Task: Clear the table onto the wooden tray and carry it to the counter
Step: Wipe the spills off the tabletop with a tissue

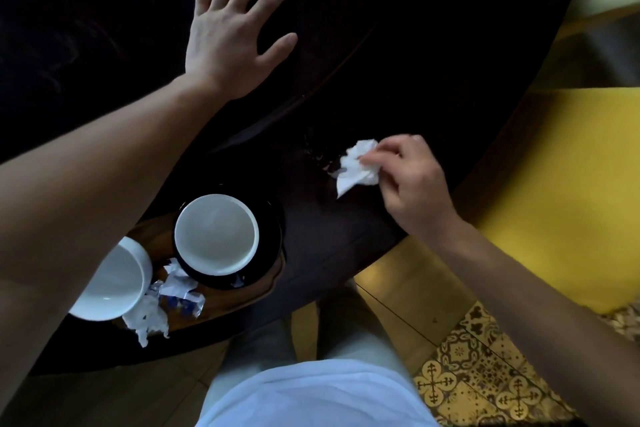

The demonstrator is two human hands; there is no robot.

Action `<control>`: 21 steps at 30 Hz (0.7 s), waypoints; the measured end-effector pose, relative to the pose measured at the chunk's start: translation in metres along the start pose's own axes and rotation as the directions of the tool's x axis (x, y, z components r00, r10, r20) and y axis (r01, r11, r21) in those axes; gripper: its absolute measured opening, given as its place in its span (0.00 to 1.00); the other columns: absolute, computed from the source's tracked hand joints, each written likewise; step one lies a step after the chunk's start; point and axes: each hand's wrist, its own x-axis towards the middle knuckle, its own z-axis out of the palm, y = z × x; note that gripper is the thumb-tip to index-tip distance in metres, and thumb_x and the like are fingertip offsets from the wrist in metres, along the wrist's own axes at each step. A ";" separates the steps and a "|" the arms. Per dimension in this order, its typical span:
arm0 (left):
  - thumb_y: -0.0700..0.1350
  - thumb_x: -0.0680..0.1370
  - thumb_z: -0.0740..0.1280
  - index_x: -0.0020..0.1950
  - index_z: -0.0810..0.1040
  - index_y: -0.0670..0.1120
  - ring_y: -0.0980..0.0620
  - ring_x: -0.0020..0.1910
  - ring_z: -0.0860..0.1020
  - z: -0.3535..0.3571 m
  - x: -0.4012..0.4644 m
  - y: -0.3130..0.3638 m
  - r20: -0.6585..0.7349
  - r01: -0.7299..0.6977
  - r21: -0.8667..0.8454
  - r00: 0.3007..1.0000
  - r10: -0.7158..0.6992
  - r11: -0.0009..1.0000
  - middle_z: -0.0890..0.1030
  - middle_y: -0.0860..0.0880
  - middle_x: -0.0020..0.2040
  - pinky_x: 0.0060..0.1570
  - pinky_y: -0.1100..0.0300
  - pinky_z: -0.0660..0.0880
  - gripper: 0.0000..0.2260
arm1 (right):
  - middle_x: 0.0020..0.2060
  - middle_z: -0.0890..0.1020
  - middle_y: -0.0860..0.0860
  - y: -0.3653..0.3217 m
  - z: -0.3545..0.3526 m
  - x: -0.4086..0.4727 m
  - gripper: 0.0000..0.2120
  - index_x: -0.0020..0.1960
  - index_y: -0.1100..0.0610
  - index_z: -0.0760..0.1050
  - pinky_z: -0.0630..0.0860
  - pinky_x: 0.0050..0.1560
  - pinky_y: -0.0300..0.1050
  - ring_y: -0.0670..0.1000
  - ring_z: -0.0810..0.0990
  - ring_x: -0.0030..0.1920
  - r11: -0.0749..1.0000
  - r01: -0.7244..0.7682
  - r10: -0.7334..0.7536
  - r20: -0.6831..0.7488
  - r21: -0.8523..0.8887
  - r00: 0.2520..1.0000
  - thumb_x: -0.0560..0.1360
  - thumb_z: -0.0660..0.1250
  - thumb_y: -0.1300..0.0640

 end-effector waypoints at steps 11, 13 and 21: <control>0.67 0.82 0.54 0.82 0.62 0.56 0.45 0.84 0.49 0.002 -0.002 0.000 -0.018 -0.001 -0.020 1.000 0.000 1.000 0.55 0.50 0.85 0.82 0.43 0.44 0.30 | 0.47 0.80 0.57 0.023 0.010 0.015 0.07 0.53 0.57 0.83 0.77 0.46 0.54 0.59 0.79 0.47 0.985 -0.048 0.035 -0.077 -0.163 0.996 0.76 0.69 0.60; 0.67 0.82 0.55 0.82 0.63 0.56 0.45 0.84 0.48 0.001 -0.002 0.000 -0.019 -0.003 -0.020 1.000 0.003 1.000 0.55 0.49 0.85 0.81 0.42 0.44 0.30 | 0.47 0.79 0.57 0.028 -0.002 0.032 0.08 0.53 0.58 0.83 0.78 0.45 0.52 0.58 0.80 0.47 0.985 -0.090 0.067 -0.155 -0.146 0.986 0.77 0.67 0.59; 0.67 0.83 0.54 0.82 0.62 0.57 0.44 0.84 0.48 0.002 0.001 0.001 -0.012 -0.005 -0.019 1.000 0.004 1.000 0.55 0.49 0.85 0.81 0.42 0.44 0.29 | 0.48 0.79 0.56 0.024 0.009 0.047 0.14 0.57 0.53 0.84 0.80 0.44 0.53 0.58 0.81 0.46 0.974 -0.186 0.186 -0.017 -0.129 0.982 0.76 0.63 0.53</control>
